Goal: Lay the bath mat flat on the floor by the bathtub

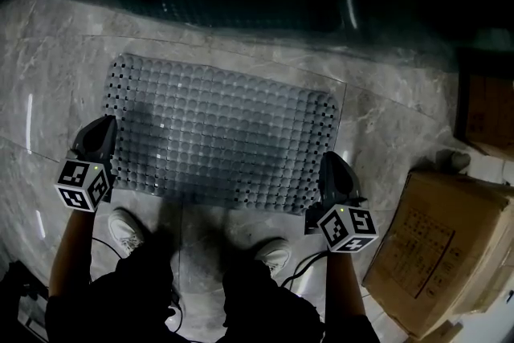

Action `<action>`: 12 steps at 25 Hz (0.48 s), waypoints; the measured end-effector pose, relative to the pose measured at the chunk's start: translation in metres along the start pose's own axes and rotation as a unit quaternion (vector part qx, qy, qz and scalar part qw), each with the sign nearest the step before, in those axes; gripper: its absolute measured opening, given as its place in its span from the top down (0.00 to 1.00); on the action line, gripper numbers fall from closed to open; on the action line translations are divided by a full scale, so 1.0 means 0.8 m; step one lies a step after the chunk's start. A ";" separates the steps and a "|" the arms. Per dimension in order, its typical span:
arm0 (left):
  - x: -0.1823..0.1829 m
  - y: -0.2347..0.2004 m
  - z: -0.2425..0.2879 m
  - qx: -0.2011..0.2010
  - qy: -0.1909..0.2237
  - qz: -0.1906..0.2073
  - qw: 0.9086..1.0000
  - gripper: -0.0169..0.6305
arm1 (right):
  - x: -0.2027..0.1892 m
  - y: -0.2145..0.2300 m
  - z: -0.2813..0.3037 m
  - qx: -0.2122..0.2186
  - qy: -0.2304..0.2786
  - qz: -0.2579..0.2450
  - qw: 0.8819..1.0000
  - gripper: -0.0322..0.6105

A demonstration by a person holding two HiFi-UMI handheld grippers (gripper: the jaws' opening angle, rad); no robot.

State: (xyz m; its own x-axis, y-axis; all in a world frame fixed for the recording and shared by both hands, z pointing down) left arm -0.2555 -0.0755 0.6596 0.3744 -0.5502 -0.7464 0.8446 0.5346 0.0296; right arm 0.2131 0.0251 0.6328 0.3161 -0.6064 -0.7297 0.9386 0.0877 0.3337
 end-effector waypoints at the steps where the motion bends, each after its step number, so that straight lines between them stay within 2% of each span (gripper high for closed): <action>1: 0.003 -0.001 -0.001 0.001 0.000 -0.002 1.000 0.97 | 0.003 -0.001 0.000 0.001 -0.001 0.000 1.000 0.91; 8: 0.018 0.001 -0.014 0.005 0.002 -0.016 1.000 0.97 | 0.027 -0.017 -0.010 0.012 0.003 0.005 1.000 0.91; 12: 0.040 0.001 -0.017 0.010 0.014 -0.015 1.000 0.97 | 0.049 -0.025 -0.019 0.004 0.012 -0.006 1.000 0.91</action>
State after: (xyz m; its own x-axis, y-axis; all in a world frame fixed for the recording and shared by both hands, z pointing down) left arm -0.2478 -0.0837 0.6270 0.3393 -0.5475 -0.7649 0.8627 0.5052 0.0211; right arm 0.2090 0.0116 0.5883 0.3073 -0.5885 -0.7478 0.9416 0.0742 0.3285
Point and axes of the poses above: the fingertips, and each gripper's own axes: z forward along the fingers, y to its right, x out of its top, the point moved 3 cm from there along -z, backward along the fingers, and after that the axes turned 7 degrees about z, right-handed, at the moved point
